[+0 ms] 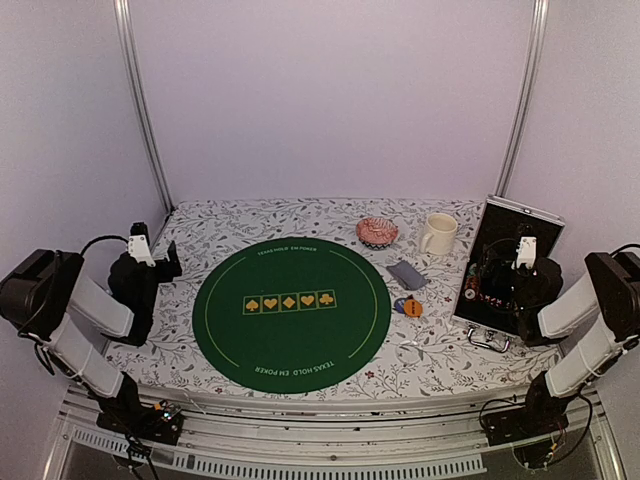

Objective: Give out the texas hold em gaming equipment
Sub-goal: Pick up the dealer button from the center of the board.

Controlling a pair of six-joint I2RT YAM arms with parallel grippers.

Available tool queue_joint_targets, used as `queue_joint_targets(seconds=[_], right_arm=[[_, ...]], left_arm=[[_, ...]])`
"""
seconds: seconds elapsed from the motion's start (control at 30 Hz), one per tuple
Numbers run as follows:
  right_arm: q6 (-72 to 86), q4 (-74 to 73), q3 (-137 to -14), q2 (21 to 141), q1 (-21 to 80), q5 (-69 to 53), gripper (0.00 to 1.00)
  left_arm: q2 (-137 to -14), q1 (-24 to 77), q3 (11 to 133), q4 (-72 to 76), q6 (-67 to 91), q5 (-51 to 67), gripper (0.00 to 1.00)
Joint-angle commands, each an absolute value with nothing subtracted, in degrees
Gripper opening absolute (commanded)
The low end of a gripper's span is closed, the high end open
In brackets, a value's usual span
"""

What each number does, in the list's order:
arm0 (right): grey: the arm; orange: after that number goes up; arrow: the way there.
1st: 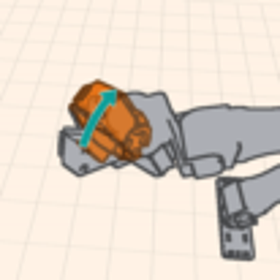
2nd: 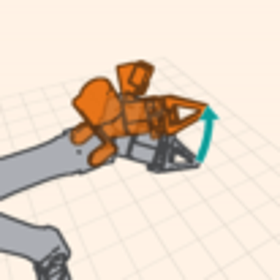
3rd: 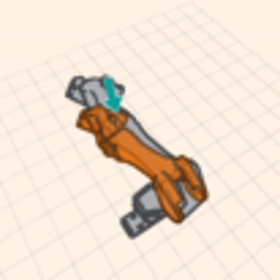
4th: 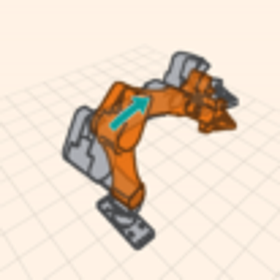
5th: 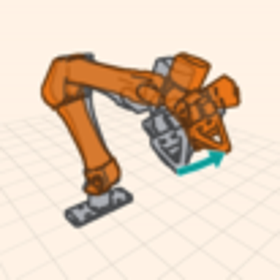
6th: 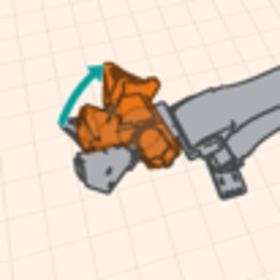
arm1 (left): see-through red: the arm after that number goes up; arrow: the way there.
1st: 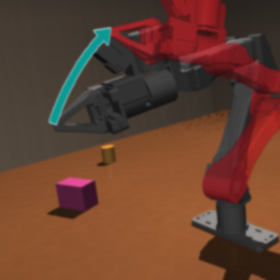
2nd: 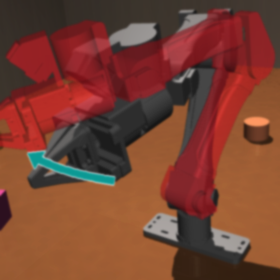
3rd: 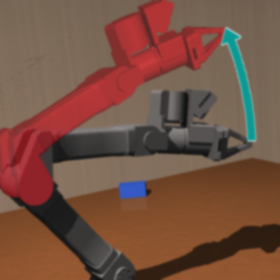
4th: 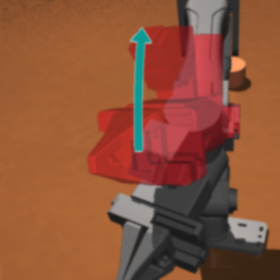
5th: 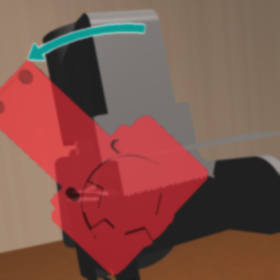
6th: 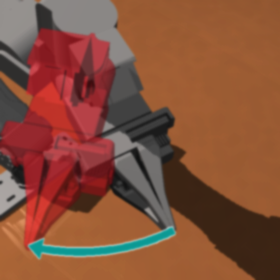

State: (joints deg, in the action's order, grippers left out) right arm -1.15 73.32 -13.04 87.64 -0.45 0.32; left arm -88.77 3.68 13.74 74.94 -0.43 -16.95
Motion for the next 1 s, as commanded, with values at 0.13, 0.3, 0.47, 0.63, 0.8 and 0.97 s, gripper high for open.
queue_joint_targets(seconds=[0.13, 0.3, 0.47, 0.63, 0.8, 0.97], right_arm=[[-1.4, 74.6, -13.5, 88.2, -0.8, -0.1, 0.99], [-1.4, 74.5, -13.6, 88.2, -0.8, -0.1, 0.99], [-1.6, 74.0, -13.7, 87.7, -0.8, -0.8, 0.99], [-0.7, 54.3, -17.1, 68.8, -0.3, -1.4, 0.99], [9.1, 42.1, -20.0, 52.9, -0.3, -21.4, 0.99], [19.0, 26.4, -27.6, 50.5, 3.4, -36.5, 0.99]], left_arm=[[-89.2, 3.2, 13.3, 76.9, -0.9, -16.4, 0.98], [-89.2, 3.3, 13.3, 76.9, -0.9, -16.4, 0.98], [-88.7, 2.9, 13.4, 76.8, -1.2, -15.5, 0.98], [-75.1, 9.1, 18.1, 60.7, -3.6, -26.0, 0.98], [-61.6, 11.1, 22.5, 49.0, 9.5, -15.8, 0.98], [-57.1, 15.4, 33.5, 32.7, 15.6, -1.8, 0.98]])
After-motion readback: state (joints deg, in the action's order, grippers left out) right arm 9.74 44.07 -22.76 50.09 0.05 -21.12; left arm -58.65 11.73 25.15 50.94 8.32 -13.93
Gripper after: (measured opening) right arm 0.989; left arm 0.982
